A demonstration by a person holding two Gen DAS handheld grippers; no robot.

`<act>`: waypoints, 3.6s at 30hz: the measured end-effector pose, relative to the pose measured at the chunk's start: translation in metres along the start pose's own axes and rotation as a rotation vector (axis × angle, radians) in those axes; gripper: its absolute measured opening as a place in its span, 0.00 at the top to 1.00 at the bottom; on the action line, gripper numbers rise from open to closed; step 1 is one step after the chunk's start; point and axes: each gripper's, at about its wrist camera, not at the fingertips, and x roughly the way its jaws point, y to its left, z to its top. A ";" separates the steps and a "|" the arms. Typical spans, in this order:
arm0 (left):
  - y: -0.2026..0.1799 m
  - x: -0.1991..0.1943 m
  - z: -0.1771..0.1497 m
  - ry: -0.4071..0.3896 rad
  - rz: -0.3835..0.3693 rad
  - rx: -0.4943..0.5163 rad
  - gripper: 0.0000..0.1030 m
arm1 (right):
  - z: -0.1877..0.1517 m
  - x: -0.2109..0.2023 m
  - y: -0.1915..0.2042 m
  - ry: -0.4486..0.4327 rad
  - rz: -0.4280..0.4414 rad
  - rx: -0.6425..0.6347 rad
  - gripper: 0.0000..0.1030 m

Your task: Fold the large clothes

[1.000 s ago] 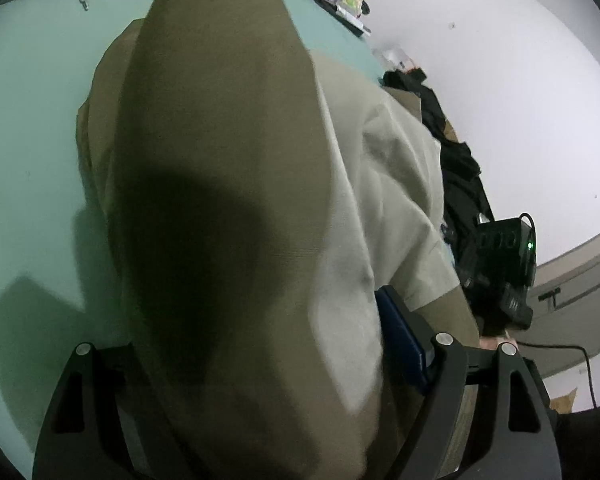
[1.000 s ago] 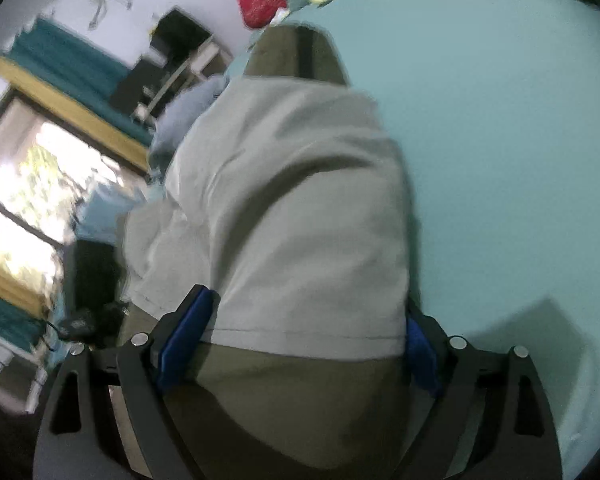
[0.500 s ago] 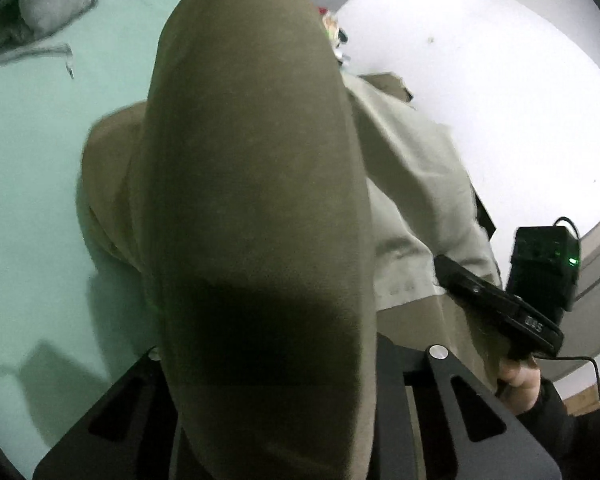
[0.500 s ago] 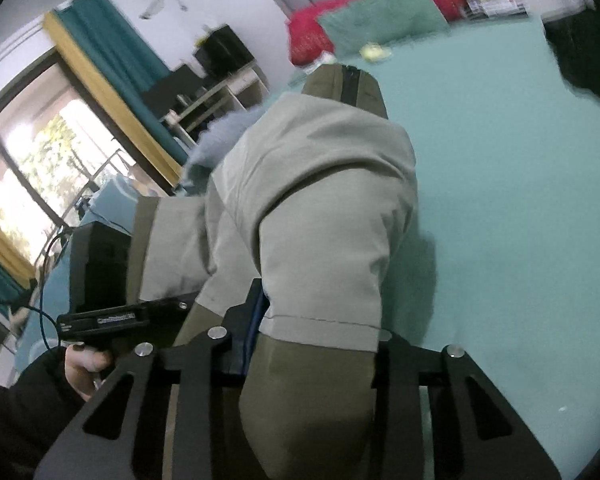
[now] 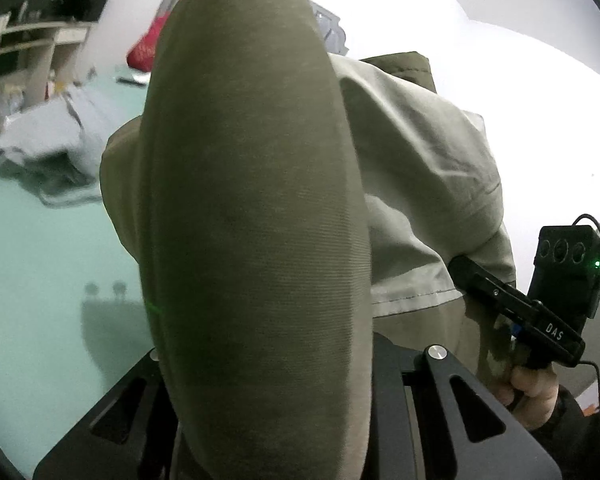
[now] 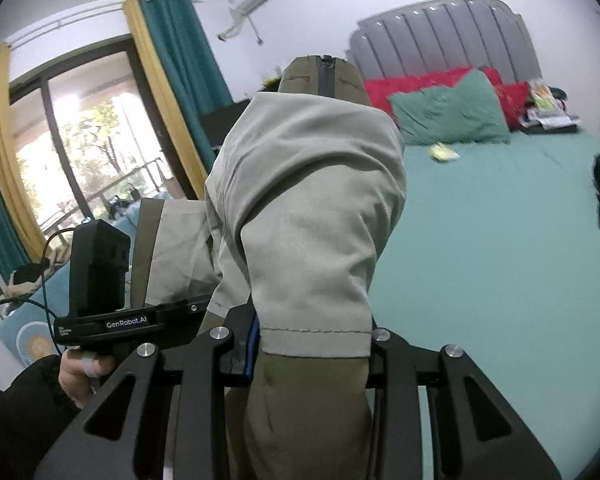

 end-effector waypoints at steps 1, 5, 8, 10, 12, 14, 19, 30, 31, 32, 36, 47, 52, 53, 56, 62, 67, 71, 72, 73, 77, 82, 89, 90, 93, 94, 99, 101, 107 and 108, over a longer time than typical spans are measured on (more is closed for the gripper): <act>-0.006 -0.007 0.000 -0.005 0.009 0.005 0.80 | 0.000 0.004 0.004 -0.005 0.010 -0.004 0.69; 0.015 -0.047 0.015 -0.015 0.070 0.021 0.80 | 0.006 0.030 0.025 -0.016 0.066 -0.003 0.69; 0.034 -0.077 0.024 -0.007 0.134 0.049 0.80 | 0.007 0.055 0.040 -0.031 0.115 0.023 0.69; 0.042 -0.087 0.031 0.010 0.167 0.060 0.80 | 0.004 0.078 0.051 -0.040 0.150 0.059 0.69; 0.056 -0.098 0.040 0.029 0.203 0.071 0.80 | -0.001 0.098 0.056 -0.044 0.181 0.096 0.69; 0.070 -0.107 0.046 0.046 0.238 0.087 0.80 | -0.005 0.121 0.061 -0.044 0.212 0.139 0.69; 0.112 -0.114 0.048 0.104 0.347 0.100 0.75 | -0.028 0.189 0.071 -0.002 0.230 0.227 0.67; 0.311 -0.141 0.000 0.173 0.739 -0.223 0.54 | -0.108 0.300 0.033 0.263 -0.061 0.166 0.25; 0.314 -0.150 -0.001 0.145 0.775 -0.250 0.54 | -0.109 0.298 0.035 0.267 -0.061 0.148 0.25; 0.334 -0.162 -0.002 0.136 0.794 -0.264 0.54 | -0.108 0.295 0.031 0.275 -0.055 0.153 0.25; 0.303 -0.166 -0.007 0.088 0.690 -0.253 0.54 | -0.111 0.265 0.030 0.287 -0.042 0.176 0.25; 0.266 -0.142 -0.057 0.225 0.737 -0.184 0.51 | -0.138 0.246 0.044 0.433 -0.041 0.114 0.23; 0.224 -0.155 -0.049 0.204 0.800 -0.142 0.51 | -0.141 0.228 0.045 0.474 -0.030 0.124 0.22; 0.221 -0.156 -0.049 0.201 0.784 -0.150 0.51 | -0.141 0.228 0.046 0.479 -0.030 0.124 0.22; 0.206 -0.160 -0.049 0.205 0.777 -0.159 0.51 | -0.145 0.214 0.046 0.492 -0.016 0.125 0.22; 0.168 -0.165 -0.060 0.167 0.779 -0.146 0.51 | -0.147 0.186 0.040 0.489 -0.008 0.130 0.22; 0.130 -0.158 -0.069 0.145 0.726 -0.140 0.51 | -0.142 0.159 0.028 0.466 -0.017 0.147 0.22; 0.097 -0.145 -0.072 0.123 0.691 -0.117 0.51 | -0.140 0.136 0.016 0.450 -0.037 0.147 0.22; 0.089 -0.142 -0.073 0.118 0.681 -0.117 0.51 | -0.140 0.130 0.013 0.445 -0.042 0.150 0.22; 0.083 -0.139 -0.074 0.115 0.675 -0.118 0.51 | -0.140 0.123 0.008 0.440 -0.050 0.153 0.22; 0.055 -0.120 -0.074 0.103 0.630 -0.117 0.51 | -0.137 0.096 -0.010 0.418 -0.084 0.166 0.22; 0.021 -0.099 -0.075 0.105 0.589 -0.093 0.50 | -0.133 0.064 -0.036 0.394 -0.119 0.195 0.22; -0.025 -0.077 -0.073 0.116 0.549 -0.045 0.49 | -0.125 0.020 -0.067 0.358 -0.175 0.213 0.22; -0.032 -0.074 -0.071 0.117 0.551 -0.042 0.48 | -0.122 0.013 -0.071 0.349 -0.185 0.214 0.22; -0.050 -0.071 -0.066 0.113 0.547 -0.030 0.48 | -0.115 -0.007 -0.081 0.320 -0.211 0.211 0.21; -0.056 -0.071 -0.064 0.108 0.538 -0.024 0.48 | -0.111 -0.014 -0.084 0.308 -0.222 0.208 0.20; -0.092 -0.071 -0.053 0.072 0.501 0.027 0.48 | -0.096 -0.050 -0.094 0.243 -0.268 0.181 0.07; -0.106 -0.073 -0.048 0.050 0.504 0.056 0.48 | -0.088 -0.064 -0.098 0.217 -0.284 0.183 0.07; -0.150 -0.083 -0.035 -0.044 0.487 0.137 0.48 | -0.067 -0.097 -0.105 0.148 -0.341 0.157 0.07; -0.158 -0.085 -0.033 -0.059 0.484 0.155 0.48 | -0.063 -0.104 -0.105 0.134 -0.352 0.148 0.07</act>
